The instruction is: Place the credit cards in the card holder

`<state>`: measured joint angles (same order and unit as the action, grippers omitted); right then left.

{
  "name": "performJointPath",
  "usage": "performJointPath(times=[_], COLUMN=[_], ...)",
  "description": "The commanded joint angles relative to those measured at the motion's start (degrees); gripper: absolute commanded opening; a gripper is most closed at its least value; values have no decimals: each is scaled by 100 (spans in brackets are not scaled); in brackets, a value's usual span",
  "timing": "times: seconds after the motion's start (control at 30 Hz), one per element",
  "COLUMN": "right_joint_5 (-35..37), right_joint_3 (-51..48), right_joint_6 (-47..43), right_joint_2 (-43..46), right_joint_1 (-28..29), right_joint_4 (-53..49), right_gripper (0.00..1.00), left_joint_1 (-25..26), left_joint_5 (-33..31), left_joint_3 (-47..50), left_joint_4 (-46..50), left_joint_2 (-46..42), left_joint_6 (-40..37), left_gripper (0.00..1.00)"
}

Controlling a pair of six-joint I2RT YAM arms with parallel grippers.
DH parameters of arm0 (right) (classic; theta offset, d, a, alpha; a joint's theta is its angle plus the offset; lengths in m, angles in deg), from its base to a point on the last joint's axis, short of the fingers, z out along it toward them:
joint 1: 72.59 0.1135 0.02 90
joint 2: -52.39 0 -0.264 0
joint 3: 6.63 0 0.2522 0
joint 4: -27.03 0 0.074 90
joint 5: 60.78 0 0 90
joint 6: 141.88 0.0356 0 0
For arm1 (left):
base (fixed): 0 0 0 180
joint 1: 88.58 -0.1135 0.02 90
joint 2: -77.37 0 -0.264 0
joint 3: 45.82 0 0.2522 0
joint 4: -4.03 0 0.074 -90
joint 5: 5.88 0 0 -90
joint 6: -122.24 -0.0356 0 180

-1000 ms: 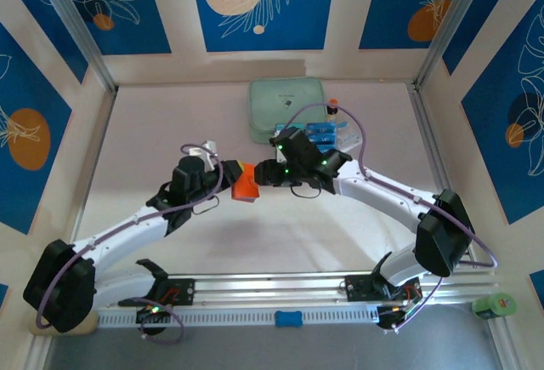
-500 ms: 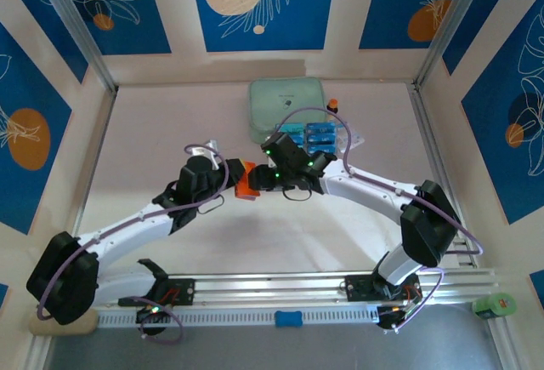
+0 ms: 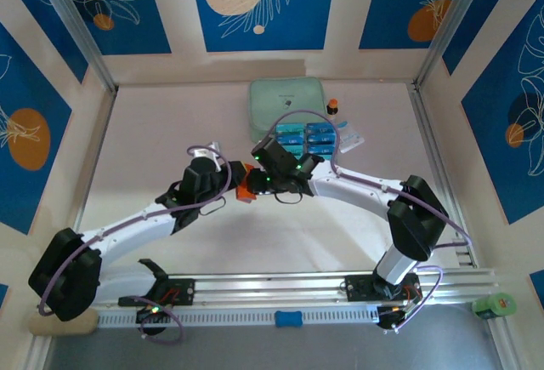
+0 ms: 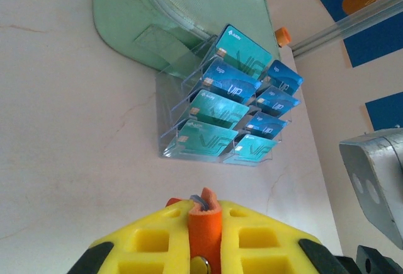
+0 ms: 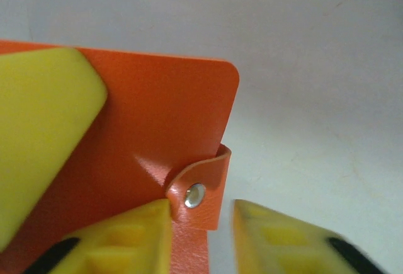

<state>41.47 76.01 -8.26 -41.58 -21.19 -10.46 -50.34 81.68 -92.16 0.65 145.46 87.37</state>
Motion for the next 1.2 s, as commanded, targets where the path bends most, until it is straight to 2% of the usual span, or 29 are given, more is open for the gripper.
performJointPath(times=[0.0,0.13,0.4,0.6,0.7,0.73,0.87,0.9,0.97,1.17], right_joint_5=[723,737,596,86,-414,-652,-1603,-1760,-2120,-2547], right_joint_3=[-227,-429,-1206,-1663,-1861,-1936,-2065,-2044,-1919,-1506], right_joint_6=[116,189,381,431,471,488,632,683,768,1058], right_joint_2=[-188,-138,221,1016,1615,1849,2492,2540,2522,1958], right_joint_1=[-115,-186,-634,-944,-1101,-1175,-1457,-1495,-1568,-1639], right_joint_4=[-396,-354,-114,47,280,440,1188,1325,1623,2226], right_gripper=[15,0,0,0,0,6,50,55,62,65], left_joint_1=[113,140,149,146,149,142,148,149,149,149], left_joint_5=[35,33,91,90,44,35,74,92,133,166], left_joint_3=[-231,-205,-125,-193,-179,-164,-144,-160,-199,-388], left_joint_4=[-377,-428,-816,-861,-992,-1067,-1492,-1599,-1843,-2283], left_joint_2=[-95,-90,-121,-170,-166,-144,-5,37,140,320], left_joint_6=[41,75,288,270,363,418,752,831,1000,1350], left_gripper=[0,0,0,0,0,0,0,0,0,0])
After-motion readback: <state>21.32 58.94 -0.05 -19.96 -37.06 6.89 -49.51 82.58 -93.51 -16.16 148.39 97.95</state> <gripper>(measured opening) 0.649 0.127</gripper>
